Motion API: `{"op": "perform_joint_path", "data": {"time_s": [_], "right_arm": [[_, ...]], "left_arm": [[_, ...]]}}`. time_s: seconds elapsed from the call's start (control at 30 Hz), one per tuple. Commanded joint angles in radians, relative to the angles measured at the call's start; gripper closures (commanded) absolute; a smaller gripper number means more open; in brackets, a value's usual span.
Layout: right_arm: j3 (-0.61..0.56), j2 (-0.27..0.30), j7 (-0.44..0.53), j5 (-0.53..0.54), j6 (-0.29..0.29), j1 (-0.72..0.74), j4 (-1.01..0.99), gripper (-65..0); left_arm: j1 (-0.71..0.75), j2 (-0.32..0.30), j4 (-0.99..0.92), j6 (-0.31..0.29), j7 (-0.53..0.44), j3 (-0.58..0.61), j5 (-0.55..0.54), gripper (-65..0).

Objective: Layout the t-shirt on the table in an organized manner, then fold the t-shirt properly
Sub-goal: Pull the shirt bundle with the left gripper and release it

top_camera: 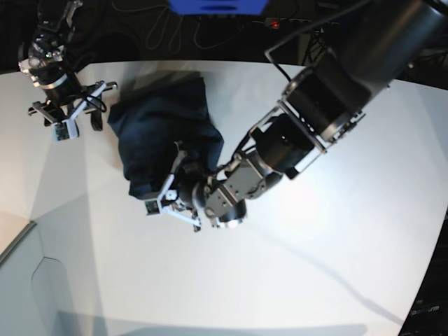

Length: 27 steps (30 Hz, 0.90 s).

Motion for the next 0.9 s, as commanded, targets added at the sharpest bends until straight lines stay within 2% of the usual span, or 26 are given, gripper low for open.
{"op": "perform_joint_path", "data": {"time_s": [0.0, 0.17, 0.27, 0.3, 0.4, 0.6, 0.8, 0.87], "right_arm": [[0.012, 0.003, 0.023, 0.014, 0.004, -0.004, 0.021, -28.9], [0.016, -0.003, 0.023, 0.014, 0.004, -0.011, 0.021, -28.9], [0.016, -0.003, 0.023, 0.014, 0.004, -0.011, 0.021, -28.9], [0.016, -0.003, 0.023, 0.014, 0.004, -0.011, 0.021, -28.9], [0.016, -0.003, 0.023, 0.014, 0.004, -0.011, 0.021, -28.9], [0.016, -0.003, 0.023, 0.014, 0.004, -0.005, 0.021, -28.9], [0.006, -0.005, 0.023, 0.014, 0.004, -0.001, 0.021, -28.9], [-0.014, -0.024, 0.023, 0.014, 0.004, 0.013, 0.023, -28.9]], "left_arm": [[-0.031, 0.000, 0.013, 0.000, -0.011, -0.002, 0.009, -12.8], [-0.031, 0.000, 0.079, 0.000, -0.005, -0.007, 0.012, -39.5], [-0.033, -0.011, 0.170, -0.002, -0.003, -0.008, 0.010, -51.3], [-0.031, -0.023, 0.208, -0.002, -0.003, -0.008, 0.010, -53.5], [-0.028, -0.061, 0.299, -0.002, -0.003, -0.030, 0.010, -56.5], [0.010, -0.111, 0.380, -0.002, -0.002, -0.222, 0.013, -56.3], [0.093, -0.189, 0.423, -0.002, -0.002, -0.395, 0.018, -56.3], [0.119, -0.220, 0.455, -0.002, 0.000, -0.444, 0.013, -56.3]]}}
